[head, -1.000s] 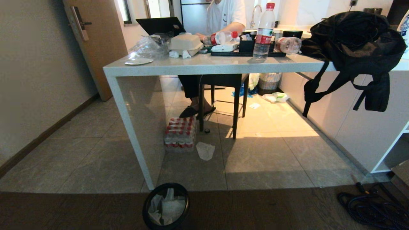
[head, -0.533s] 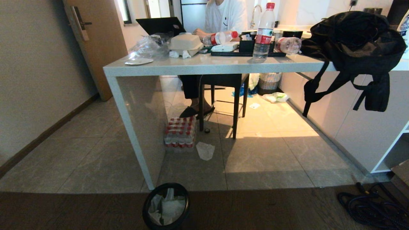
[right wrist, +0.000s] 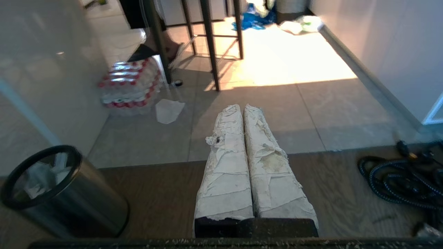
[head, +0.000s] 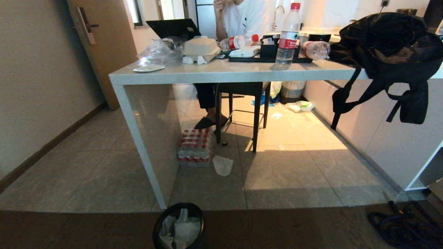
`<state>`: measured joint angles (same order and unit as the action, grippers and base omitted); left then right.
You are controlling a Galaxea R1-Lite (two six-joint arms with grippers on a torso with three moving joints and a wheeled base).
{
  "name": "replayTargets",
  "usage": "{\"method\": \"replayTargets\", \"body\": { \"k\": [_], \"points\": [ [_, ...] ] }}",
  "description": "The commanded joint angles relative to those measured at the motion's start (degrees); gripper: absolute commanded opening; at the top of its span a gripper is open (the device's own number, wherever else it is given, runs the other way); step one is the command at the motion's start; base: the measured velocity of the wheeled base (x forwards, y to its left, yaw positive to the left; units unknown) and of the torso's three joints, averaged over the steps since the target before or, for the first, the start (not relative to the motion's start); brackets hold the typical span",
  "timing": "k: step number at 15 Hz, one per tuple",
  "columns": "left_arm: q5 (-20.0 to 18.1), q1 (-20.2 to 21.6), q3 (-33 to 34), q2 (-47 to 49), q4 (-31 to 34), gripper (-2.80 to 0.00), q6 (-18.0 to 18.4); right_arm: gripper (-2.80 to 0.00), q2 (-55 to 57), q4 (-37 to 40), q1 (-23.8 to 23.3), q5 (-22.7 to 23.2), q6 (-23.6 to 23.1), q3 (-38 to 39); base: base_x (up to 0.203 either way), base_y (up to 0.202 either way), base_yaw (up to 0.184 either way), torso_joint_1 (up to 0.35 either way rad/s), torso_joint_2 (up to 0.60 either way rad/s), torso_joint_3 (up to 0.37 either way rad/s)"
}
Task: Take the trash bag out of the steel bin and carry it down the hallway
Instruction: Place the outer trash can on the ground
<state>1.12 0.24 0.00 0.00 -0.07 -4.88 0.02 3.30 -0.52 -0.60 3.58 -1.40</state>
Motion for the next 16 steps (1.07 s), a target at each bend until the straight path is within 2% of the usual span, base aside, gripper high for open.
{"method": "replayTargets", "body": {
  "k": [1, 8, 16],
  "points": [
    [0.0, 0.0, 0.1, 0.0, 0.0, -2.80, 0.0, -2.80, -0.1, 0.0, 0.0, 0.0, 0.0, 0.0, 0.000, 0.000, 0.000, 0.000, 0.00, 0.000],
    [0.2, 0.0, 0.1, 0.0, -0.1, -2.80, -0.3, -2.80, -0.1, 0.0, 0.0, 0.0, 0.0, 0.0, 0.000, 0.000, 0.000, 0.000, 0.00, -0.004],
    [0.2, 0.0, 0.1, 0.0, -0.2, -2.80, -0.4, -2.80, -0.1, 0.0, 0.0, 0.0, 0.0, 0.0, 0.000, 0.000, 0.000, 0.002, 0.00, -0.168]
  ]
}}
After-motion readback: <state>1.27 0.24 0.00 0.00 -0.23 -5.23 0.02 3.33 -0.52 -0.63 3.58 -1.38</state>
